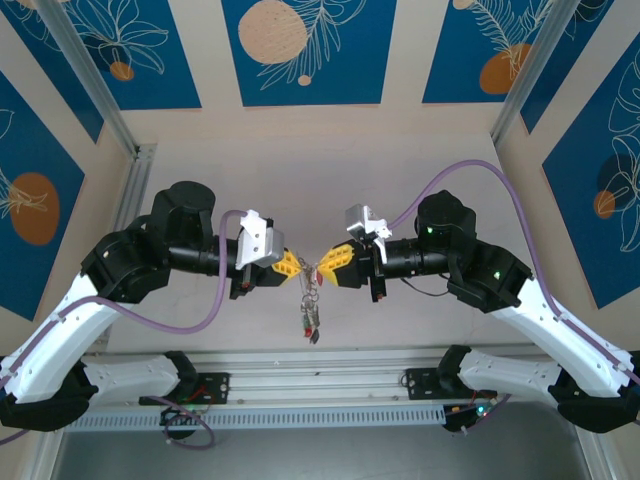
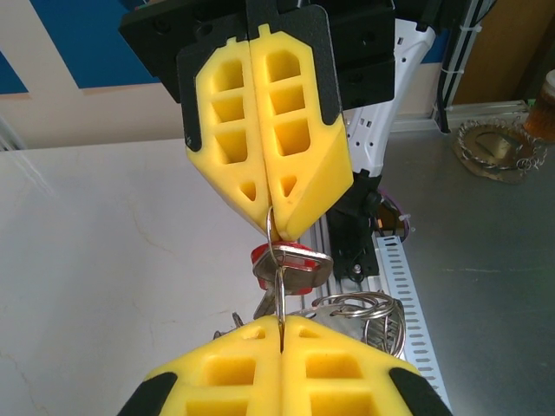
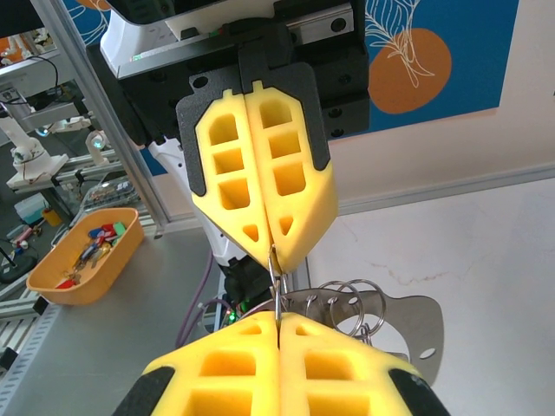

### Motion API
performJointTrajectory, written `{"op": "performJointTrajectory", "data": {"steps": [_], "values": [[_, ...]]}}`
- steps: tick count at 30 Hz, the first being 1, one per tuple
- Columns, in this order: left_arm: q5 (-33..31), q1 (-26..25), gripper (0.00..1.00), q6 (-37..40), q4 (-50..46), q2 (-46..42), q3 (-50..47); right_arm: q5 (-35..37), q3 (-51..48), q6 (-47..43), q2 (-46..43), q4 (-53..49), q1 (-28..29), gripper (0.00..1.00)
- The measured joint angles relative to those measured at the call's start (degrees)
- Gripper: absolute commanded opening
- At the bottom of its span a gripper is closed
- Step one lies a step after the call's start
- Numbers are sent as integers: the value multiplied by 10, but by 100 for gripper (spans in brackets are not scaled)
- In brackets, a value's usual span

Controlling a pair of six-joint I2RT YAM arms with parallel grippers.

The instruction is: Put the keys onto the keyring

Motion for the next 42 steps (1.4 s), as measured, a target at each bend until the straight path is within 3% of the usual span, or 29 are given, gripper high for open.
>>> {"op": "performJointTrajectory", "data": {"steps": [42], "values": [[13, 0, 0, -7, 3, 0, 0, -20, -4, -7, 2, 16, 5, 0]]}}
